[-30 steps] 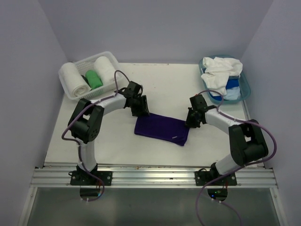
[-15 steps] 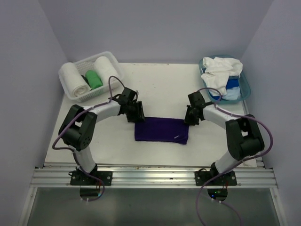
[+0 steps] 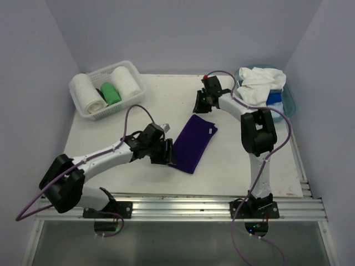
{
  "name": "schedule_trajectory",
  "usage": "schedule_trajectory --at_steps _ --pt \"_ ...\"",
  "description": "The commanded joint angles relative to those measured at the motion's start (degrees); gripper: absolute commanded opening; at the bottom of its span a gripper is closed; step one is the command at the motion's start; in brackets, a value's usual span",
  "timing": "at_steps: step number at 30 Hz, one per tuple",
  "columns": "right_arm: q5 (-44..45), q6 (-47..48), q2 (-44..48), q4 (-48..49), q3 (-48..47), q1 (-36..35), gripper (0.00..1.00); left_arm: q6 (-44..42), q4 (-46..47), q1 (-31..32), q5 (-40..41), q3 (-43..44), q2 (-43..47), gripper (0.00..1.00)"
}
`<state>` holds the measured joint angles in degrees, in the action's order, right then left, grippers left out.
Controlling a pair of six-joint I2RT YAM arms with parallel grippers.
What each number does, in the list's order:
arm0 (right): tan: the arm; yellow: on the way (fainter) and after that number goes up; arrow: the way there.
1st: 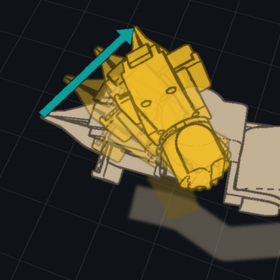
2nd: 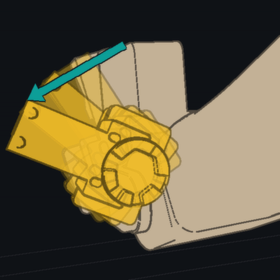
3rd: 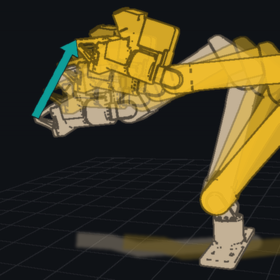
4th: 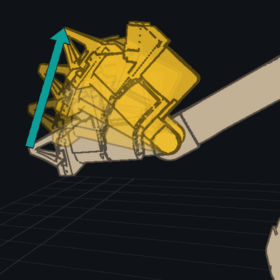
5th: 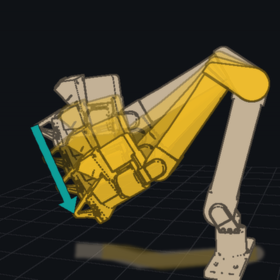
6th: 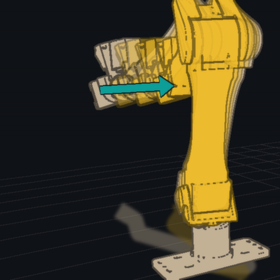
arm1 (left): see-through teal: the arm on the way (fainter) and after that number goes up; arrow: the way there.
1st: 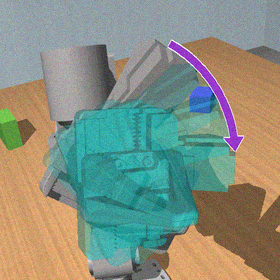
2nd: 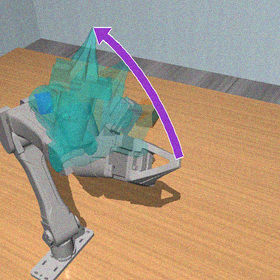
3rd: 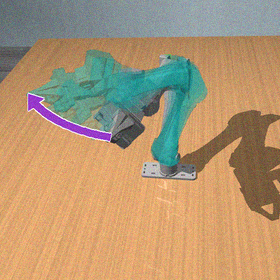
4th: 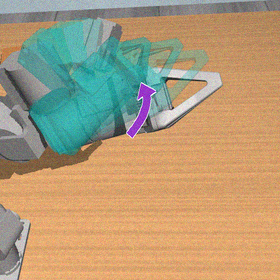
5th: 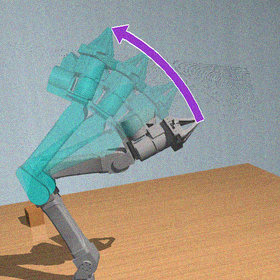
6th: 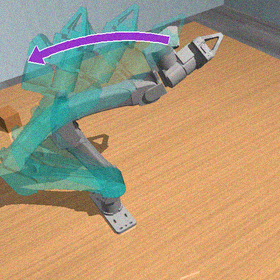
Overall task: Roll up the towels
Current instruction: Fold the towel
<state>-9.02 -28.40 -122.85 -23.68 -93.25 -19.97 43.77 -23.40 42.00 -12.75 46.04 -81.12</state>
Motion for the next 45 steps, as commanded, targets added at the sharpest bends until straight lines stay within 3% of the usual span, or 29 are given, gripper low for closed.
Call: schedule_trajectory --at_steps 1,5,7,9,11,15,20,27,31,34,36,37,40,42,45 --pt "-1.2 7.0 4.4 -3.4 -5.5 -1.4 0.25 -1.5 0.5 -1.5 3.2 0.4 5.9 0.56" --pt "7.2 5.5 15.9 -1.5 3.7 -1.3 0.35 -4.1 0.6 -3.5 1.7 3.3 2.4 0.56" --pt "8.8 4.4 21.4 -0.9 9.6 -1.3 0.35 -5.3 0.3 -3.5 1.6 5.9 -0.1 0.54" --pt "8.8 3.4 23.7 -1.6 13.4 -1.3 0.3 -5.8 1.5 -3.5 1.1 7.2 -3.2 0.52" --pt "8.1 2.5 26.1 -1.6 19.1 -1.4 0.15 -6.3 2.4 -3.6 1.1 7.6 -5.6 0.49" --pt "5.9 0.7 27.5 1.3 27.0 -1.7 0.12 -7.5 4.4 -4.3 0.7 7.7 -9.8 0.27" --pt "4.8 0.3 24.0 4.8 29.1 -2.4 0.13 -7.1 5.6 -4.4 0.4 5.7 -13.6 0.2" --pt "6.7 4.1 11.3 4.1 18.8 -2.3 0.13 -3.0 10.8 -3.5 -3.4 -1.3 -8.5 0.22" --pt "6.7 5.0 8.5 0.7 11.3 -2.2 0.12 -2.9 7.6 -3.5 -1.3 0.3 -4.5 0.28" --pt "6.4 4.8 12.4 0.5 13.8 -2.3 0.14 -3.3 4.7 -3.5 -0.3 1.6 -1.9 0.33" --pt "6.3 3.9 18.7 1.1 17.0 -2.3 0.21 -3.3 3.8 -3.6 0.4 1.4 0.4 0.37" --pt "6.2 3.4 20.8 1.3 20.9 -2.4 0.3 -3.3 3.5 -3.6 0.7 1.4 1.1 0.38" --pt "7.0 1.1 30.1 1.1 29.6 -3.7 0.38 -2.6 3.2 -3.6 2.3 0.5 1.1 0.42" --pt "6.7 -1.5 36.2 1.0 33.7 -5.2 0.37 -2.0 5.2 -3.6 2.8 -1.4 1.1 0.43" --pt "7.2 -5.5 42.3 1.0 39.7 -10.8 0.26 -0.5 7.4 -3.6 3.7 -3.1 0.0 0.42"
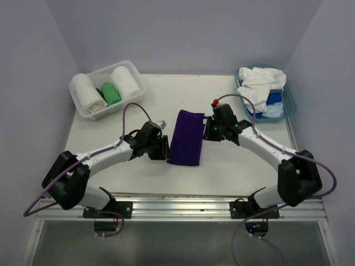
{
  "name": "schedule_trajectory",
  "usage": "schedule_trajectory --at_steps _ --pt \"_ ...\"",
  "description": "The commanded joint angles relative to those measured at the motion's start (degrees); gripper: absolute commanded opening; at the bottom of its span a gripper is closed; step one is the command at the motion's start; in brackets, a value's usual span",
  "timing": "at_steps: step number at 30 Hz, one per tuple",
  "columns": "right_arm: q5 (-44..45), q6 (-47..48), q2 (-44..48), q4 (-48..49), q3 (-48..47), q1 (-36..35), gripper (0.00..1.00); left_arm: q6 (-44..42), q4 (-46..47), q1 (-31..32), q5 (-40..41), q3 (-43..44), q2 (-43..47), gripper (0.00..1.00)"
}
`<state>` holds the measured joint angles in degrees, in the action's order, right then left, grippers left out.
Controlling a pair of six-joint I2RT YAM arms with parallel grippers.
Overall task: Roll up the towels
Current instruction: Fold the towel, then roll the towel
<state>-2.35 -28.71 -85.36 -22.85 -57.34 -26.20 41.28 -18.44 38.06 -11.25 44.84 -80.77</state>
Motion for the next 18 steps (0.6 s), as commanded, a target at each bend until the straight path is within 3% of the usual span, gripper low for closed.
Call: schedule_trajectory --at_steps 1,11,18 --pt "0.2 -5.8 5.6 0.6 5.6 -7.0 0.24 2.3 2.7 0.3 2.5 -2.2 -0.6 0.42" --pt "-5.1 -6.2 -1.6 5.7 10.1 -11.3 0.17 2.1 2.9 0.3 4.9 -4.2 -0.7 0.42" --pt "2.2 -6.3 -3.9 1.9 10.2 -12.2 0.13 2.1 4.0 0.3 4.6 -4.2 -1.7 0.43"
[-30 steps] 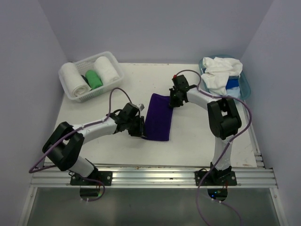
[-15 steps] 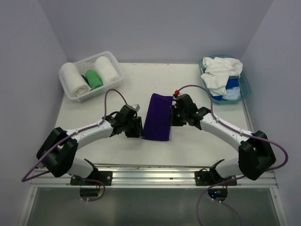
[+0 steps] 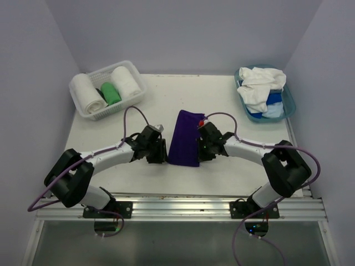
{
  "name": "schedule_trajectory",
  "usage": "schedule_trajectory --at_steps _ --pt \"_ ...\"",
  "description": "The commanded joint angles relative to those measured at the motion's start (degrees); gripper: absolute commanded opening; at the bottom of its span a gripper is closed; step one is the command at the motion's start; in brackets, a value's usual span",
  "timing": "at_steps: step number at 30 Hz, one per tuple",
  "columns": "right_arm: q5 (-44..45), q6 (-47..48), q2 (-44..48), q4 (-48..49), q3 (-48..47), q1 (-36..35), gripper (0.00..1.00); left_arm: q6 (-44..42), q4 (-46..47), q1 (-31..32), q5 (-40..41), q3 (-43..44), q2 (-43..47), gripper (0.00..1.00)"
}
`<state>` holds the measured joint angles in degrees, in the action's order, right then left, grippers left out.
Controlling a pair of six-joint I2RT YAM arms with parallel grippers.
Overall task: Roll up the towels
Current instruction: Roll the towel
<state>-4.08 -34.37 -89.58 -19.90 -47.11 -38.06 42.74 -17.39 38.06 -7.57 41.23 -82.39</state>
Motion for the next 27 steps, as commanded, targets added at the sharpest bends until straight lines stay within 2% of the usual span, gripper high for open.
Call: schedule_trajectory --at_steps 1,6,8,9,10,13,16,20,24,27 --pt "3.9 -0.5 1.1 -1.2 -0.2 -0.3 0.14 0.6 3.3 0.3 0.0 -0.6 -0.4 0.44" --pt "5.4 -2.2 9.5 -0.7 2.4 -0.8 0.17 -0.5 4.9 0.6 -2.5 0.1 -2.9 0.45" --pt "5.0 -3.5 12.1 0.9 4.1 -1.0 0.22 -0.4 5.9 0.7 -2.9 -0.3 -3.1 0.44" --pt "4.3 -3.9 12.6 1.4 5.6 -1.0 0.24 -0.4 5.9 0.7 -3.0 -0.4 -3.2 0.43" --pt "3.4 -4.3 12.8 2.1 6.3 -1.0 0.33 -0.4 6.0 0.7 -3.0 -0.4 -3.7 0.42" --pt "1.5 -5.0 12.2 3.8 8.1 -1.9 0.46 -0.6 6.4 0.7 -3.4 -0.2 -4.7 0.39" --pt "1.2 -5.3 10.9 5.0 8.6 -2.6 0.5 -0.6 7.0 0.7 -3.7 -0.2 -6.0 0.33" --pt "0.7 -5.6 9.9 7.8 9.1 -3.3 0.49 -0.8 7.2 0.7 -3.5 0.0 -7.1 0.25" --pt "1.1 -5.2 7.7 8.7 8.9 -3.6 0.42 -0.6 7.3 0.7 -3.4 0.7 -7.6 0.18" --pt "1.8 -5.4 8.0 9.8 9.9 -3.8 0.39 -0.7 5.8 0.7 -3.0 2.0 -8.2 0.07"
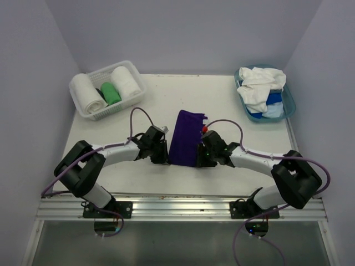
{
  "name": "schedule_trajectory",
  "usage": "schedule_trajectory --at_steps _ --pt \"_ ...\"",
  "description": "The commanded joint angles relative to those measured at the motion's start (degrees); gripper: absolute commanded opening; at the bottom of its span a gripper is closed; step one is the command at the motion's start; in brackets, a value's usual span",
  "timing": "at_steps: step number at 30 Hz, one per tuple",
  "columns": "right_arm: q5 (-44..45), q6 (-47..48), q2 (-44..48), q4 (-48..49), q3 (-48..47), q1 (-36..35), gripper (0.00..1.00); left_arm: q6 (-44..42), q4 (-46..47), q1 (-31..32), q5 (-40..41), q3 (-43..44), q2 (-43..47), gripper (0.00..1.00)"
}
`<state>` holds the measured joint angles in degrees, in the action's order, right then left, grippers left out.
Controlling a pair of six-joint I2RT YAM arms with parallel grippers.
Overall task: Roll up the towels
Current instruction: Roll the towel
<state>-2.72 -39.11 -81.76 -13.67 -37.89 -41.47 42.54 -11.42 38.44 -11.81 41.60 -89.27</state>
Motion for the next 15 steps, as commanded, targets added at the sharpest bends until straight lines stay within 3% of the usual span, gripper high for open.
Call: schedule_trajectory --at_steps 1,5,9,10,15 --pt "0.5 -0.7 0.1 3.8 1.0 -0.4 0.39 -0.5 -0.3 0.3 1.2 1.7 -1.4 0.03" --pt "1.1 -0.7 -1.4 4.8 1.2 -0.4 0.32 -0.4 0.0 0.3 0.7 1.6 -1.3 0.0" --pt "2.5 1.0 0.1 2.4 -0.7 -0.3 0.03 0.4 -0.5 0.3 1.3 1.7 0.0 0.0" --pt "4.6 1.4 0.6 1.6 -1.2 -0.3 0.0 0.7 -0.8 0.3 1.6 2.0 0.4 0.0" --pt "6.6 3.6 2.1 -2.6 -4.6 -0.3 0.0 1.8 -4.0 0.3 4.4 3.9 4.9 0.0"
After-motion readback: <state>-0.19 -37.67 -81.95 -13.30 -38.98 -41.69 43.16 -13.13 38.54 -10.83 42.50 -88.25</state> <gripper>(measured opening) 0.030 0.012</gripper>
